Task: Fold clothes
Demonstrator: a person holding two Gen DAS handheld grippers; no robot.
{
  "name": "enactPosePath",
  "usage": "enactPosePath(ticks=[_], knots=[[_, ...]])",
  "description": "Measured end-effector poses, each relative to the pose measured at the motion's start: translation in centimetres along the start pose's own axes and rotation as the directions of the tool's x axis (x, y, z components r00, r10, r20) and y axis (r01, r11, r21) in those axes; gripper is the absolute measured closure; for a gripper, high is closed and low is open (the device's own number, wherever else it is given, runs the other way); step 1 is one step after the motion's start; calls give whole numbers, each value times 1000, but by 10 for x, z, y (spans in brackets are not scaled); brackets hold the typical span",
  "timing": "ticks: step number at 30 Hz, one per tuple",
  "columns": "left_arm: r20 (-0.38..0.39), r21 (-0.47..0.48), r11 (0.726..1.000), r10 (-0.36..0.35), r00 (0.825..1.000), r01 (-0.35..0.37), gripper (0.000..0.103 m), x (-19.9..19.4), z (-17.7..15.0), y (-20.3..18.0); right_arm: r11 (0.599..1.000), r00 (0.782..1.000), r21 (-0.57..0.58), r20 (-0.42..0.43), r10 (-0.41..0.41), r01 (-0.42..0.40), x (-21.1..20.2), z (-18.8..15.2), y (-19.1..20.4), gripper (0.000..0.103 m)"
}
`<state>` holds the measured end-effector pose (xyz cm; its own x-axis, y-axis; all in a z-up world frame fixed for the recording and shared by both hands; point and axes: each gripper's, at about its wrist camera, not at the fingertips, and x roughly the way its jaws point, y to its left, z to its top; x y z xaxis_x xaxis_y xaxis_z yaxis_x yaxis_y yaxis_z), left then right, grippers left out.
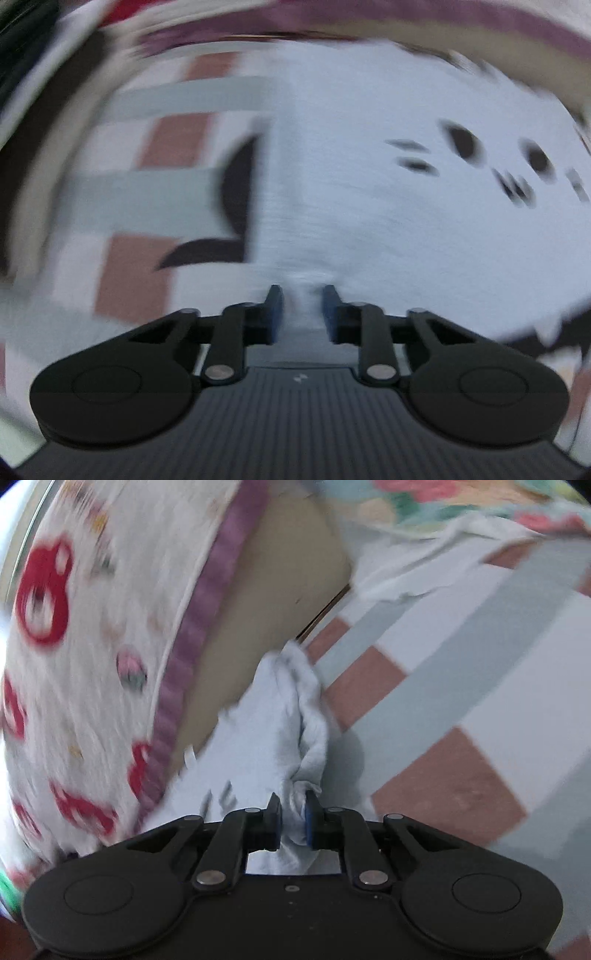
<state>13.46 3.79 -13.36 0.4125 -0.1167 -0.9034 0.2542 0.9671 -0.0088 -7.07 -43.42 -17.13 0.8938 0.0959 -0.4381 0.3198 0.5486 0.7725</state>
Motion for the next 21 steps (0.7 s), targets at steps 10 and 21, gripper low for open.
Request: enactPosePath(ticks=[10, 21], knots=[[110, 162, 963, -233, 966, 214, 46, -48, 4, -97, 930, 973, -302, -23, -228, 211, 1, 3, 18, 86], [-66, 462, 758, -487, 871, 459, 46, -24, -44, -238, 979, 977, 10, -70, -203, 204, -41, -3, -15, 56]])
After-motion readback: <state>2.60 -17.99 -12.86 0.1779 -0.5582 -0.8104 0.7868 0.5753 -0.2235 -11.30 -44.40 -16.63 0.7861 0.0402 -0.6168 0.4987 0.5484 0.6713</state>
